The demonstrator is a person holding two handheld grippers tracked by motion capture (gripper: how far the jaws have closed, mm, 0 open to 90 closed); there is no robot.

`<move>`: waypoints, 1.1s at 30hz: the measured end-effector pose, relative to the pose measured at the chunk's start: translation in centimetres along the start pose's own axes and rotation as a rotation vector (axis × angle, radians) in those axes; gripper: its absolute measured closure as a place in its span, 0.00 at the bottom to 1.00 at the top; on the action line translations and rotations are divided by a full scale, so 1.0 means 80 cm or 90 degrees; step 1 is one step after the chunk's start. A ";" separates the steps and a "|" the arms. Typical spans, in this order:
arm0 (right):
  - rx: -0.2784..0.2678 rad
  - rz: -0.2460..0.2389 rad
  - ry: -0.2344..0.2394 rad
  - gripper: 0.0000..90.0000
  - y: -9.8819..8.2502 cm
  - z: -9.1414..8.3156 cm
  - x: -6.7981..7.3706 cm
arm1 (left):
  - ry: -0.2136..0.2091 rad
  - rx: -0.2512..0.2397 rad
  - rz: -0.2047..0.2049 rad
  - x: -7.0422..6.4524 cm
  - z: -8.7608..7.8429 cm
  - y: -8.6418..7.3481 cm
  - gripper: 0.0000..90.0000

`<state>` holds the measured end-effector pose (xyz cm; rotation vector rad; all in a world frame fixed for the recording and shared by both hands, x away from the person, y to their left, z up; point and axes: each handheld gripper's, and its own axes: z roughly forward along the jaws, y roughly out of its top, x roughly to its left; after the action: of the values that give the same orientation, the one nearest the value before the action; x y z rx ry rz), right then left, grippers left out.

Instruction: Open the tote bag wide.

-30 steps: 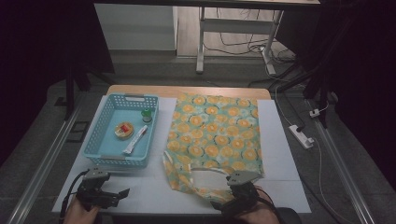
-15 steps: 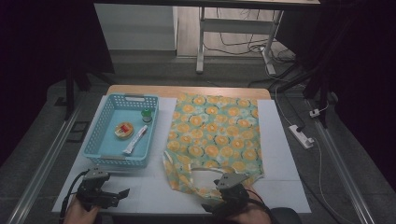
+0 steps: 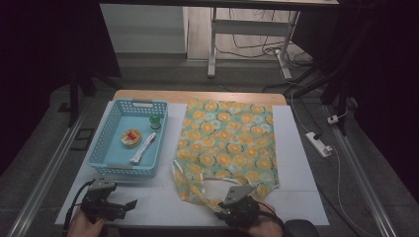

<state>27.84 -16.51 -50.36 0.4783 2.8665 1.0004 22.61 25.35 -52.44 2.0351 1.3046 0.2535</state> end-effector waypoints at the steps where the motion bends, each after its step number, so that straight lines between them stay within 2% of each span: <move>1: 0.004 -0.001 0.001 0.81 -0.001 0.001 -0.002 | 0.001 0.000 0.000 0.000 0.000 0.000 0.00; 2: 0.014 -0.002 0.001 0.92 -0.002 0.001 -0.003 | 0.001 0.000 0.000 0.000 0.000 0.000 0.00; 6: 0.006 0.006 0.014 0.98 -0.001 -0.003 -0.006 | 0.001 0.000 0.001 0.000 0.000 0.000 0.00; 10: -0.006 0.018 0.020 0.98 0.001 -0.009 -0.010 | 0.001 0.000 0.000 0.000 0.000 0.000 0.00; 15: -0.033 0.042 0.037 0.99 0.009 -0.022 -0.023 | 0.000 0.000 -0.001 0.000 0.000 0.000 0.00; 17: -0.037 0.046 0.034 0.99 0.011 -0.024 -0.025 | -0.001 0.000 -0.002 0.000 0.000 0.000 0.00; 19: -0.052 0.058 0.025 0.99 0.016 -0.033 -0.037 | -0.001 0.000 -0.002 0.001 0.000 0.000 0.00; 33: -0.064 0.076 0.018 0.99 0.032 -0.039 -0.084 | -0.001 0.002 -0.004 0.001 0.000 0.000 0.00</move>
<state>34.37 -18.55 -46.60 0.6385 2.8237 1.1732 22.68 25.41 -52.47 2.0327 1.3106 0.2472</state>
